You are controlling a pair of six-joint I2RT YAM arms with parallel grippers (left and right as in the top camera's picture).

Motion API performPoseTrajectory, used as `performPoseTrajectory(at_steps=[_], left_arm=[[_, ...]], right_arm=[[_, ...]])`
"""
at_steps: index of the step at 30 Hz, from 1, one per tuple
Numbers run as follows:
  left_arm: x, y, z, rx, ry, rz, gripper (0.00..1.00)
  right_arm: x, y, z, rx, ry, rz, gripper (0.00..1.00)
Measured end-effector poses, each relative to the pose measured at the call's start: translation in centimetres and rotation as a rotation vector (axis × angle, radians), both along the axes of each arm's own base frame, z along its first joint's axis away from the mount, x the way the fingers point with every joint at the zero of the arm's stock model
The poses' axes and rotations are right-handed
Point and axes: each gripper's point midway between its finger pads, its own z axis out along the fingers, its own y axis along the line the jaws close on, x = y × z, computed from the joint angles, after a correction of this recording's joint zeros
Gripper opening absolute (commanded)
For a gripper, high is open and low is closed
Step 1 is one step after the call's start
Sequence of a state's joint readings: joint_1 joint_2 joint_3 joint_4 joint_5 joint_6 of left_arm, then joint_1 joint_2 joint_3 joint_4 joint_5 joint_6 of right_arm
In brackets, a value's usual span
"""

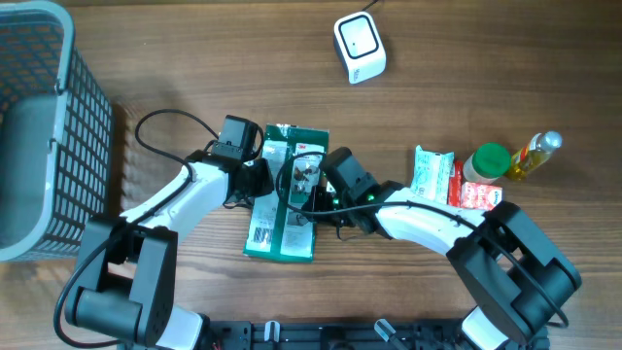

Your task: Scan the item barcode

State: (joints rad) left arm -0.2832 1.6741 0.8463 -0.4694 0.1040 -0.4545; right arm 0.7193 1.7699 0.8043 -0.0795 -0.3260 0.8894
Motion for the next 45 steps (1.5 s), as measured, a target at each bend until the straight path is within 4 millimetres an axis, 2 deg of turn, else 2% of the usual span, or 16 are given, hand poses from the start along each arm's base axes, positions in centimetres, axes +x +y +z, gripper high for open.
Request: performPoseTrajectory(at_steps=[2,4,6,8,9,13,14,17,23,25,29,33,38,45], left_arm=[[0.1,-0.1,0.1,-0.004,-0.004,-0.001,0.36],[0.1,-0.1,0.2,-0.004,-0.006,-0.001,0.35],[-0.1,0.0,0.4,-0.003,-0.006,-0.001,0.28],[-0.4,0.2,0.9,0.000,-0.005,0.002,0.17],[-0.8,0.3,1.1,0.003,0.007,0.001,0.15],[-2.3,0.6,0.7,0.016,0.053,-0.003,0.10],[-2.6,0.6,0.4,0.018,0.058,-0.007,0.10],[-3.1,0.5,-0.3,0.018,0.059,-0.013,0.09],[-3.1,0.5,-0.3,0.011,0.045,-0.014,0.09],[-3.0,0.5,-0.3,0.010,0.041,-0.014,0.09],[-2.9,0.4,-0.3,0.006,0.031,-0.014,0.10],[-2.8,0.4,-0.3,0.006,0.029,-0.014,0.09],[-2.8,0.4,-0.3,0.005,0.028,-0.014,0.10],[-2.8,0.4,-0.2,0.005,0.026,-0.014,0.10]], right_arm=[[0.7,-0.2,0.0,-0.017,-0.034,-0.020,0.24],[1.4,-0.5,0.0,-0.037,-0.067,-0.042,0.41],[2.5,-0.7,0.3,-0.049,-0.111,-0.069,0.59],[2.9,-0.6,0.6,-0.053,-0.131,-0.082,0.62],[3.1,-0.5,0.9,-0.048,-0.144,-0.080,0.64],[3.2,-0.4,1.0,-0.031,-0.136,-0.076,0.67],[3.2,-0.4,1.1,-0.022,-0.131,-0.067,0.71],[3.1,-0.6,1.3,0.021,-0.103,-0.016,0.75],[2.1,-3.5,1.3,0.095,0.060,0.038,0.74],[1.8,-4.0,1.3,0.105,0.082,0.051,0.70],[1.4,-4.0,1.2,0.104,0.091,0.069,0.70],[0.3,-2.6,1.3,0.109,0.087,0.111,0.70],[-2.3,0.6,1.3,0.119,0.079,0.184,0.63],[-2.0,2.6,1.1,0.149,0.030,0.174,0.59]])
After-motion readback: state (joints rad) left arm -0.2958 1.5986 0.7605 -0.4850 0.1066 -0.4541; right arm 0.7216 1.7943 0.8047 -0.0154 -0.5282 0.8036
